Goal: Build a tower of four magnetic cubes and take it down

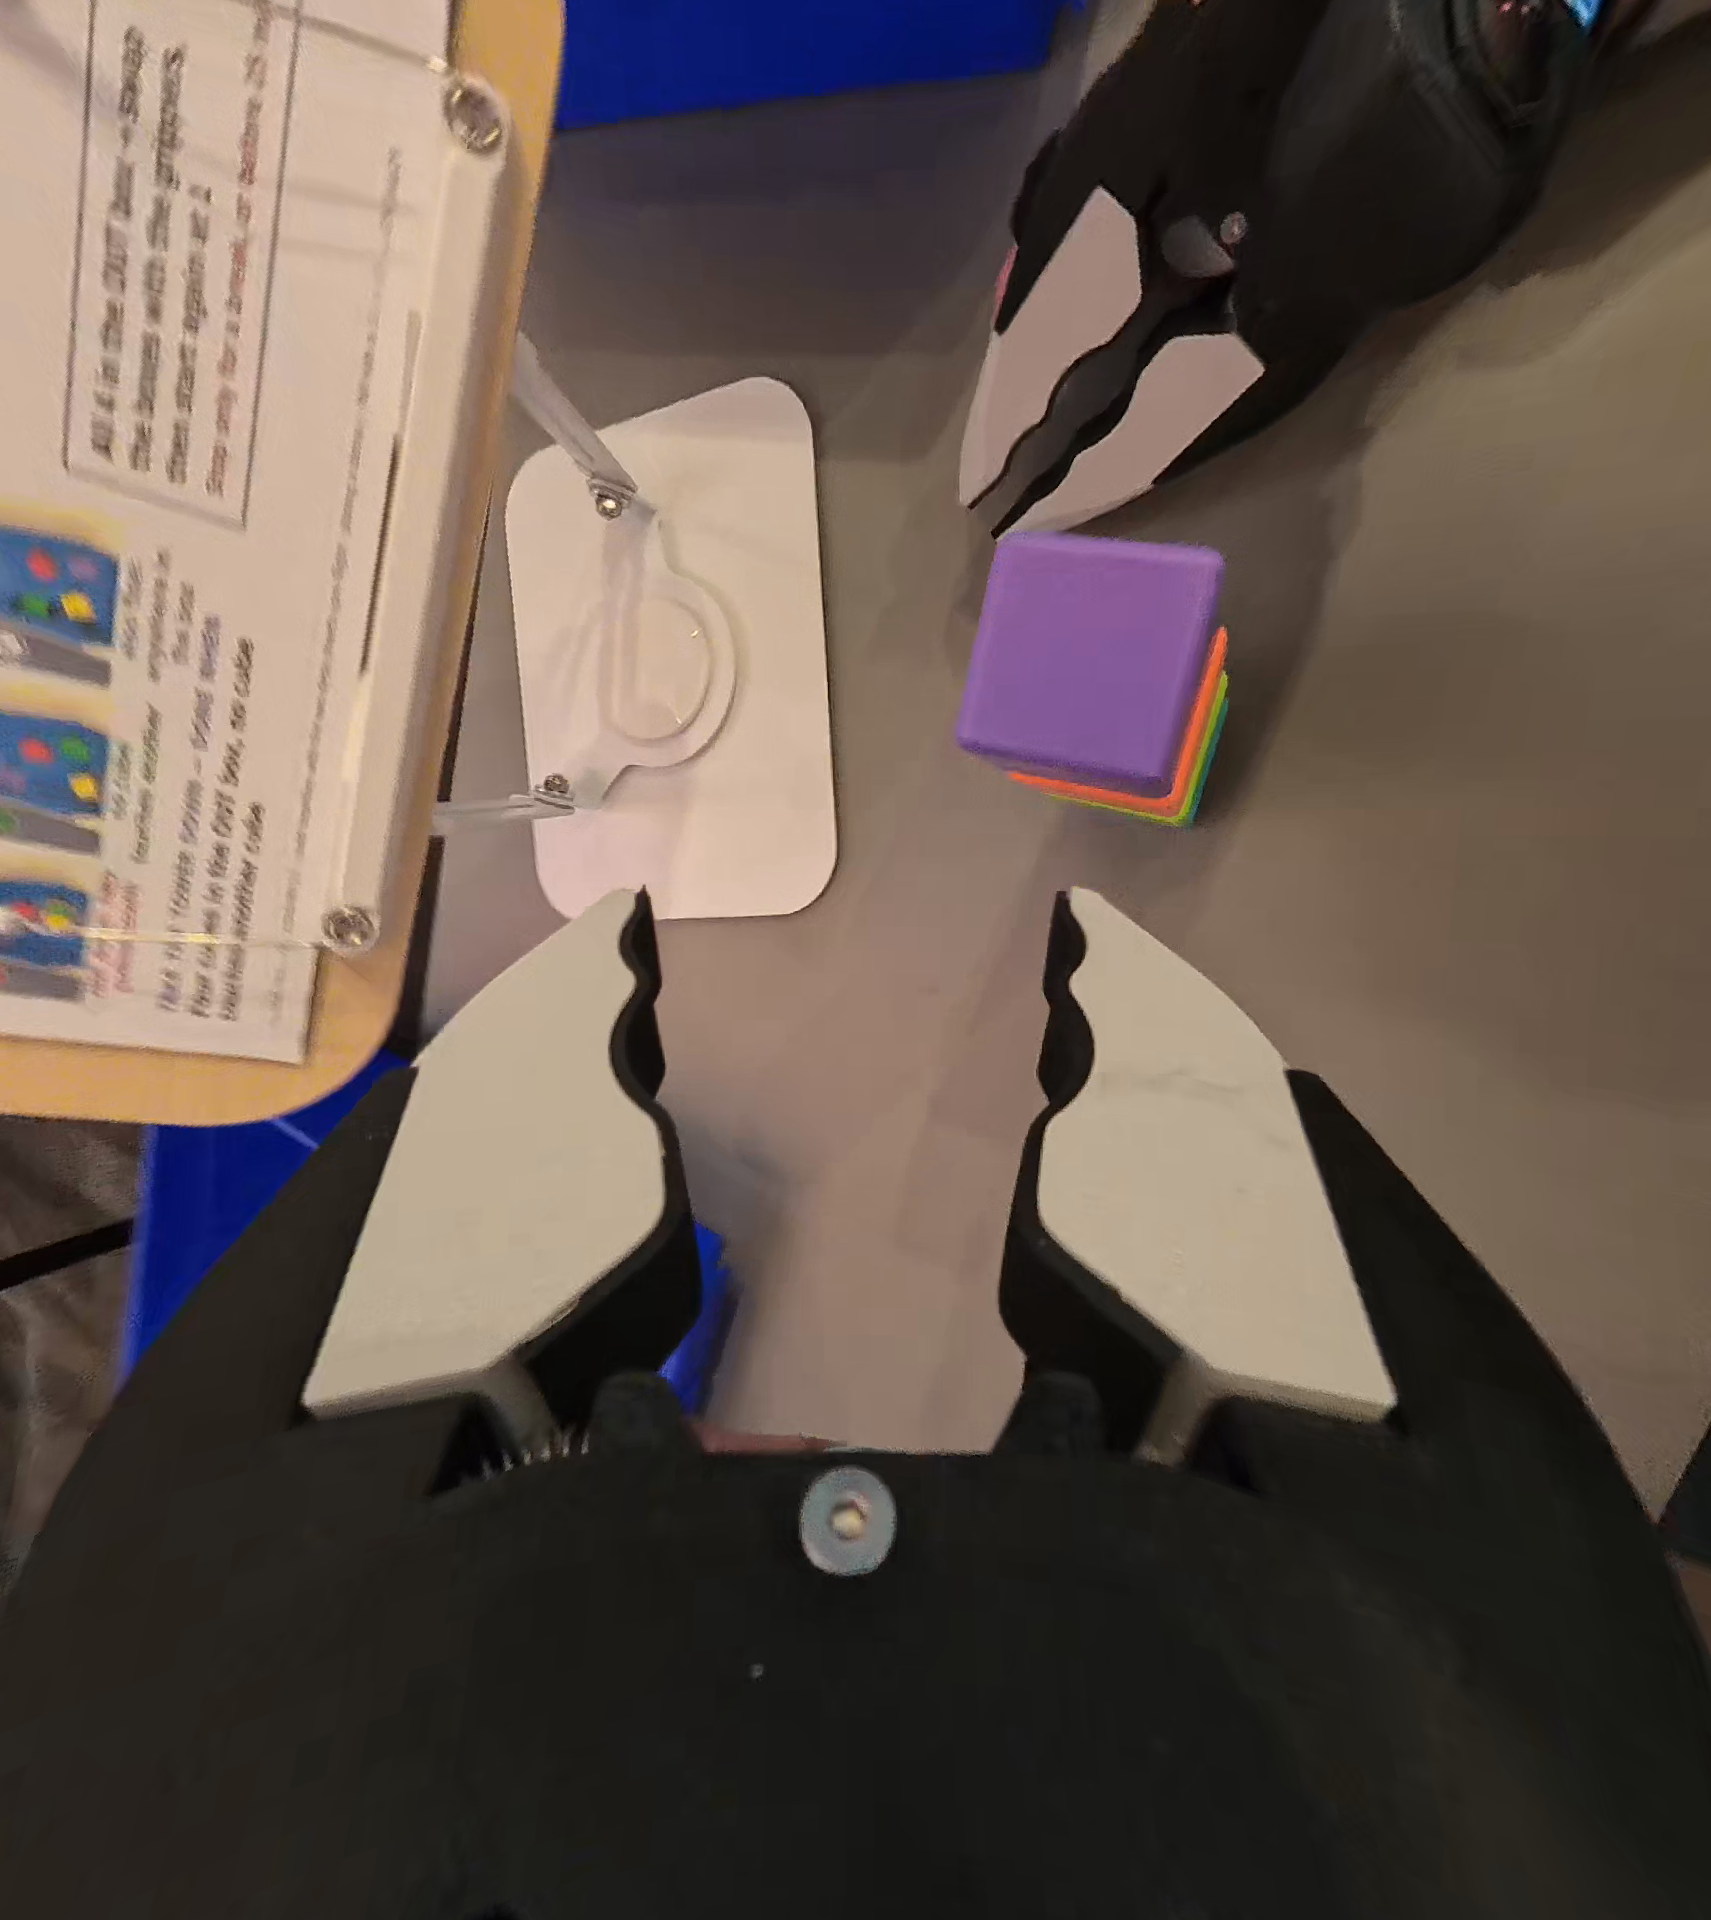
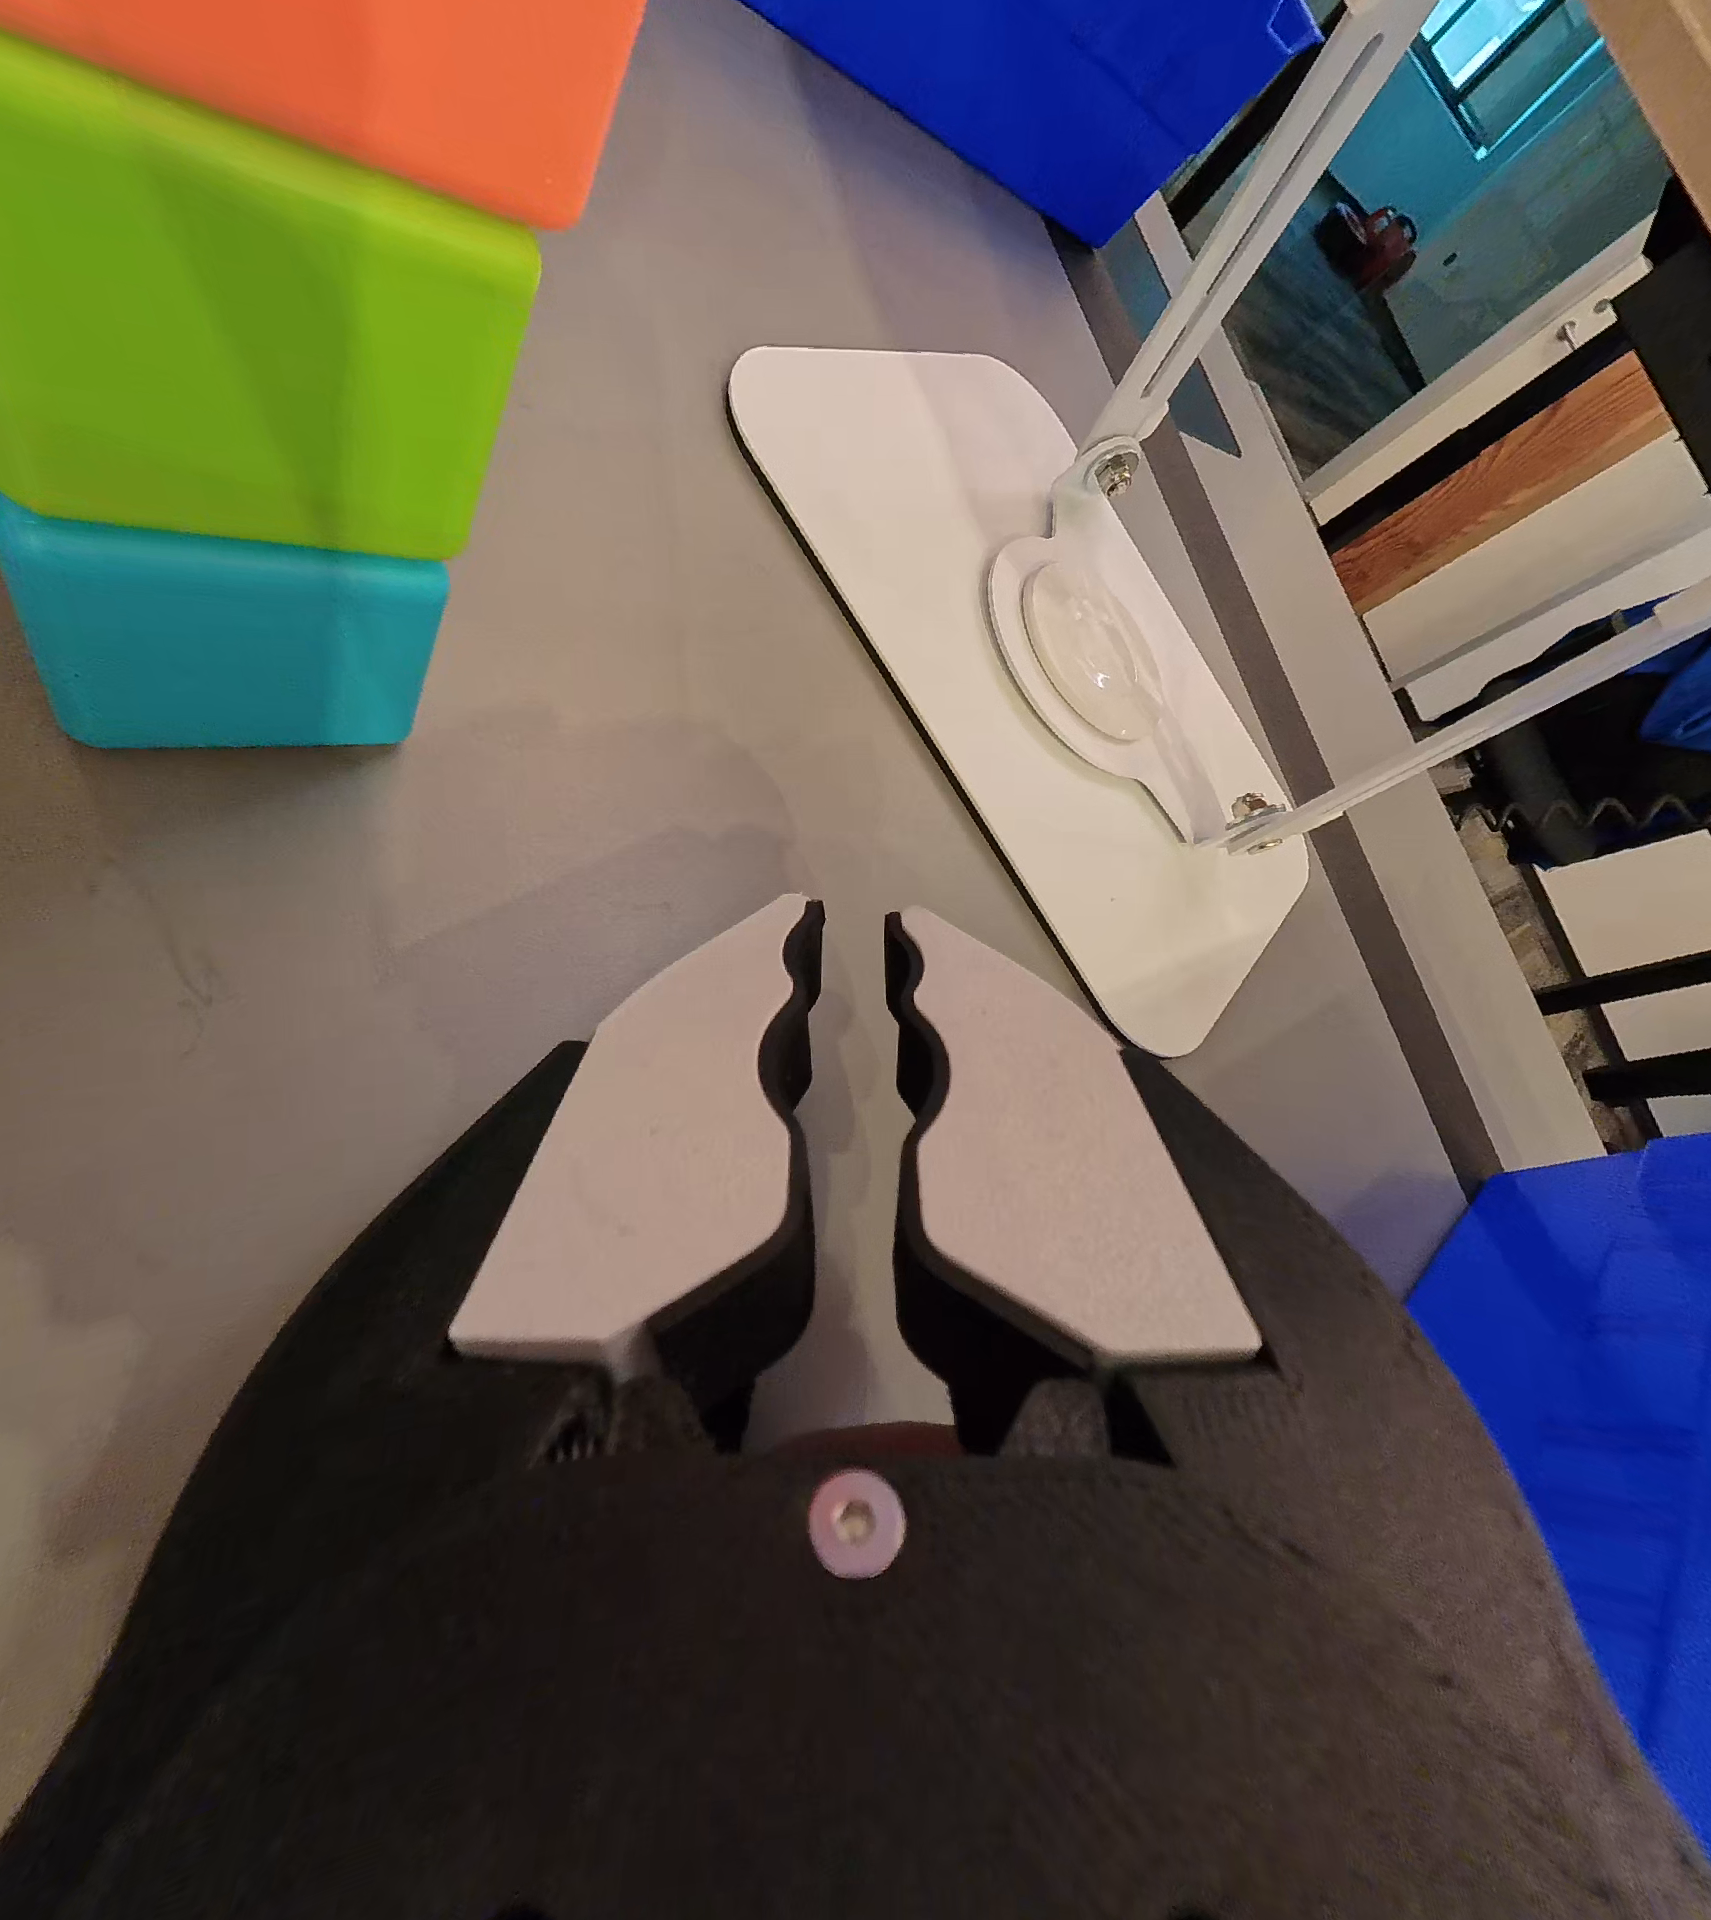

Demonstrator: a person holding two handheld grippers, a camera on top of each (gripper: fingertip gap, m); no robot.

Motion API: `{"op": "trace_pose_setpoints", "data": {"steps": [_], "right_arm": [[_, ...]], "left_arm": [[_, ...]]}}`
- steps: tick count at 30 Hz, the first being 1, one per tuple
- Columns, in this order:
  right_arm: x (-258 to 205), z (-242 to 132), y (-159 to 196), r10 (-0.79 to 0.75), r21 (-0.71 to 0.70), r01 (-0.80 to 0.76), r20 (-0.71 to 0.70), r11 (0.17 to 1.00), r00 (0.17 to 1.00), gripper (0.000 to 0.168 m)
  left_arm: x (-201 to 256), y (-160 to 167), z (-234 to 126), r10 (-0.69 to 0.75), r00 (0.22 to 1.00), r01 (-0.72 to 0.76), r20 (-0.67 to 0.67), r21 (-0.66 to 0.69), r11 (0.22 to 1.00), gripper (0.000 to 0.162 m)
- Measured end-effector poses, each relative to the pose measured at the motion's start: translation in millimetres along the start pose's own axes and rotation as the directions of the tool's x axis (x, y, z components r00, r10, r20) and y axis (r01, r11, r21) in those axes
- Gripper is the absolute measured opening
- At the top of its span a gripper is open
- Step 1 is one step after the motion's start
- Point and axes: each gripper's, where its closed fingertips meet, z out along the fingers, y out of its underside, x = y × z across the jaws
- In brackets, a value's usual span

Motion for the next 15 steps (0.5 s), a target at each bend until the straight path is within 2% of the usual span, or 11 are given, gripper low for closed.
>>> {"op": "trace_pose_setpoints", "data": {"steps": [1, 4, 6, 10, 13, 15], "right_arm": [[0, 0, 0, 0.001, -0.001, -0.001, 0.000, 1.000, 1.000, 0.011], [2, 0, 0, 0.010, 0.003, -0.010, -0.003, 1.000, 1.000, 0.011], [3, -1, 0, 0.019, 0.007, -0.019, -0.004, 1.000, 1.000, 0.011], [9, -2, 3, 0.035, 0.006, -0.035, -0.024, 0.999, 0.999, 0.011], [15, -2, 5, 0.060, 0.009, -0.060, -0.028, 0.998, 0.998, 0.012], [15, -2, 5, 0.063, 0.009, -0.063, -0.027, 0.998, 0.998, 0.012]], "left_arm": [[0, 7, 2, -0.046, 0.999, 0.046, -0.006, 0.037, 0.998, 0.067], [1, 27, 17, -0.129, 0.991, 0.131, -0.020, 0.139, 0.982, 0.052], [-5, 44, 36, -0.189, 0.982, 0.182, 0.020, 0.185, 0.966, 0.043], [-23, 58, 77, -0.343, 0.938, 0.303, 0.047, 0.369, 0.879, 0.027], [-34, 64, 106, -0.368, 0.923, 0.288, 0.115, 0.428, 0.857, 0.017], [-40, 73, 123, -0.373, 0.909, 0.272, 0.187, 0.415, 0.868, 0.011]]}}
